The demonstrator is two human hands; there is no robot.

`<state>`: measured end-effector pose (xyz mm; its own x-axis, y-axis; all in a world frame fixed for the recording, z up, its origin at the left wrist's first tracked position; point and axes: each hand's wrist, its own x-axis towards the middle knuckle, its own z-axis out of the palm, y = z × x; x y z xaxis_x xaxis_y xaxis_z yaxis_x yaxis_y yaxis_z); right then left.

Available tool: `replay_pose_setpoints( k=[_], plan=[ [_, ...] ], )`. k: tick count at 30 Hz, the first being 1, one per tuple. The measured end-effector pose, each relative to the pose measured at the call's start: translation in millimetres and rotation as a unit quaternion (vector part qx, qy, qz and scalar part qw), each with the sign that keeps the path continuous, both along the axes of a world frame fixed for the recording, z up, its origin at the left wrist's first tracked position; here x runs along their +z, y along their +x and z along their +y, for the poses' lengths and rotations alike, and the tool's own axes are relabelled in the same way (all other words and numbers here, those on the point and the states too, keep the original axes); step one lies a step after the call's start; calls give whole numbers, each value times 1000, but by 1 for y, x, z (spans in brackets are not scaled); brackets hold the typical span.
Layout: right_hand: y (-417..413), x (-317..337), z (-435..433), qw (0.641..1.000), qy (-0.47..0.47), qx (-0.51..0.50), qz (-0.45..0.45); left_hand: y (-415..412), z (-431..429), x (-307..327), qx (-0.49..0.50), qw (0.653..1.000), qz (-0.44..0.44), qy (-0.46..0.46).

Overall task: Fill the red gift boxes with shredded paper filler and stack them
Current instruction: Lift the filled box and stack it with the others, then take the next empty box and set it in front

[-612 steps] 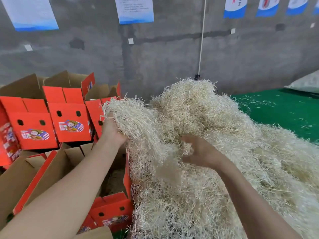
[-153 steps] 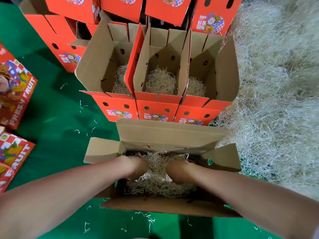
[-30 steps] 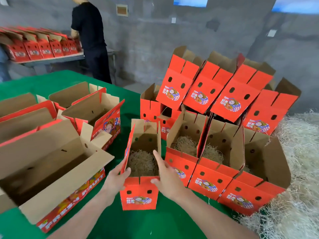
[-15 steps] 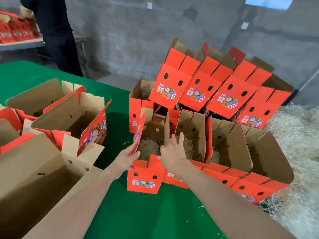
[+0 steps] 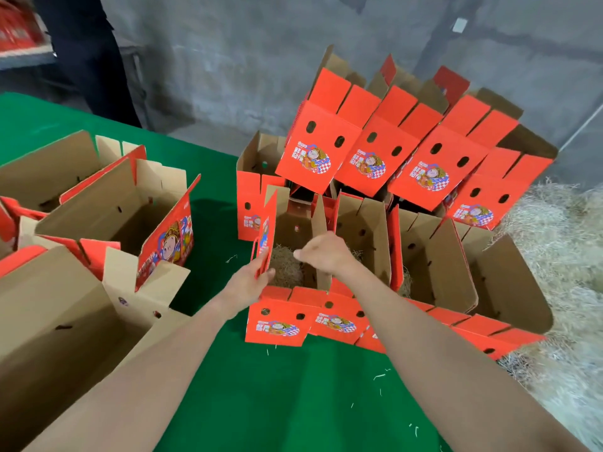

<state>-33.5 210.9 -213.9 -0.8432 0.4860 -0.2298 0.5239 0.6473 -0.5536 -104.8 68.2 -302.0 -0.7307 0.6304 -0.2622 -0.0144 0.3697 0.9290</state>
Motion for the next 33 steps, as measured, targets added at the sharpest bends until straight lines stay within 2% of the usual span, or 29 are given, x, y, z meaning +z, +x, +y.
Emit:
replay_pose_setpoints(
  k=[1, 2, 3, 4, 5, 6, 7, 8, 10, 12, 13, 14, 15, 16, 18, 19, 20, 22, 24, 25, 27, 30, 33],
  plan=[
    [-3, 9, 4, 983, -144, -79, 81, -2, 2, 1, -1, 1000, 6, -9],
    [-6, 17, 9, 935, -292, -132, 155, -2, 2, 0, -1, 1000, 22, -20],
    [-8, 23, 13, 858, -436, -162, 219, 0, 1, -3, 4, 998, 46, -33],
    [-10, 29, 17, 757, -562, -187, 276, 1, 0, -6, 13, 995, 83, -48],
    [-13, 33, 20, 656, -654, -206, 317, 2, -1, -9, 26, 988, 133, -68],
    [-16, 37, 21, 584, -702, -223, 341, 2, -2, -10, 44, 976, 193, -91],
    [-18, 39, 20, 547, -723, -233, 352, 3, -3, -11, 67, 959, 255, -108],
    [-20, 41, 17, 534, -729, -237, 356, 4, -3, -11, 85, 943, 302, -109],
    [-22, 42, 10, 526, -734, -236, 359, 8, 2, -8, 78, 932, 338, -102],
    [-23, 43, 3, 518, -739, -236, 361, 12, 13, -7, -14, 928, 332, -166],
    [-23, 43, 0, 523, -735, -233, 362, 12, 17, -7, -70, 921, 321, -210],
    [-24, 42, -3, 549, -721, -228, 357, 12, 19, -5, -103, 917, 310, -229],
    [-24, 38, -4, 603, -687, -220, 339, 12, 19, -3, -113, 923, 297, -215],
    [-23, 32, -5, 695, -621, -204, 301, 11, 16, 0, -99, 939, 279, -174],
    [-17, 16, -8, 904, -374, -123, 168, 9, 7, 8, -23, 967, 231, -109],
    [-13, 6, -9, 965, -238, -58, 93, 8, 3, 10, 6, 969, 223, -104],
    [-11, -6, -8, 991, -131, 14, 27, 8, 0, 12, 2, 967, 224, -119],
    [-10, -28, -7, 991, -9, 113, -66, 13, -4, 14, -87, 967, 185, -150],
    [-11, -40, -8, 988, 43, 115, -96, 22, -9, 14, -160, 974, 84, -135],
    [-12, -42, -9, 990, 43, 105, -88, 24, -12, 15, -152, 980, 63, -114],
    [-16, -42, -9, 993, 30, 94, -61, 24, -19, 19, -76, 986, 118, -85],
    [-23, -34, -11, 990, 60, 119, -51, 18, -41, 30, 59, 974, 211, -57],
    [-32, -23, -28, 991, 93, 89, 47, 6, -81, 41, 114, 946, 295, -68]
  ],
)
